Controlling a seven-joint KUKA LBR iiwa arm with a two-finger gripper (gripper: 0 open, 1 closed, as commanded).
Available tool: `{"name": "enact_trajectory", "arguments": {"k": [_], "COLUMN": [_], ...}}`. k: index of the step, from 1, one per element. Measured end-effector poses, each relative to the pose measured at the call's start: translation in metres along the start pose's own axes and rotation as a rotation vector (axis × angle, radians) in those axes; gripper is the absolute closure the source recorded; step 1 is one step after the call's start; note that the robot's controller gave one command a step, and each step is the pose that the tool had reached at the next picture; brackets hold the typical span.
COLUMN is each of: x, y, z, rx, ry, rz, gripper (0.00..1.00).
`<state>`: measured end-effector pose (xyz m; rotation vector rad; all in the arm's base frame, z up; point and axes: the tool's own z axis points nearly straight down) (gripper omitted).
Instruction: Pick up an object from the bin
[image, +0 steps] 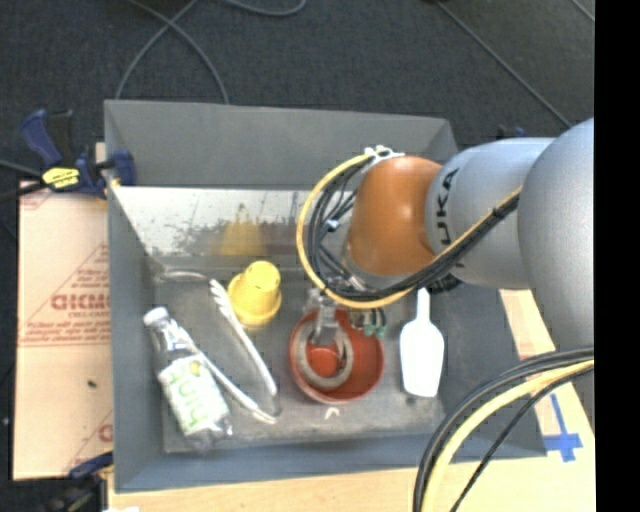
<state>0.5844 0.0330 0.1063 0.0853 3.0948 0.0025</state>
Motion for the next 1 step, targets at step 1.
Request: {"name": "enact_trajectory", "arguments": {"k": [1], "x": [-0.0007], "y": [-0.0018], "z": [-0.0844], "rx": [-0.001], "ry": [-0.007], "rz": [0.034], "gripper": [1.0]}}
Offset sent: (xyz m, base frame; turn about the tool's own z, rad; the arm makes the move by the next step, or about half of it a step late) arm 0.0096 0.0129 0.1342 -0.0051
